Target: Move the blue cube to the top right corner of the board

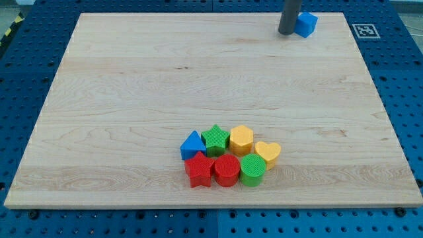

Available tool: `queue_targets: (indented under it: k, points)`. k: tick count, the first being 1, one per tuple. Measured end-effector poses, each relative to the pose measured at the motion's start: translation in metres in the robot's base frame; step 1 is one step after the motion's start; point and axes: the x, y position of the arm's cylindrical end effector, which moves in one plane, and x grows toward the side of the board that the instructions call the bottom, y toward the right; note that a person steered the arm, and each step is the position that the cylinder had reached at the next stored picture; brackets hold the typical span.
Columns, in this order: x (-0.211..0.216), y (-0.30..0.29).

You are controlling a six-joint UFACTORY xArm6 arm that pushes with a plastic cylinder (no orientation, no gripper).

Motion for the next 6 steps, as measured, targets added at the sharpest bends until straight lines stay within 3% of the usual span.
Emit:
queue_targets:
  k: [6]
  points:
    - [-0.010,0.042]
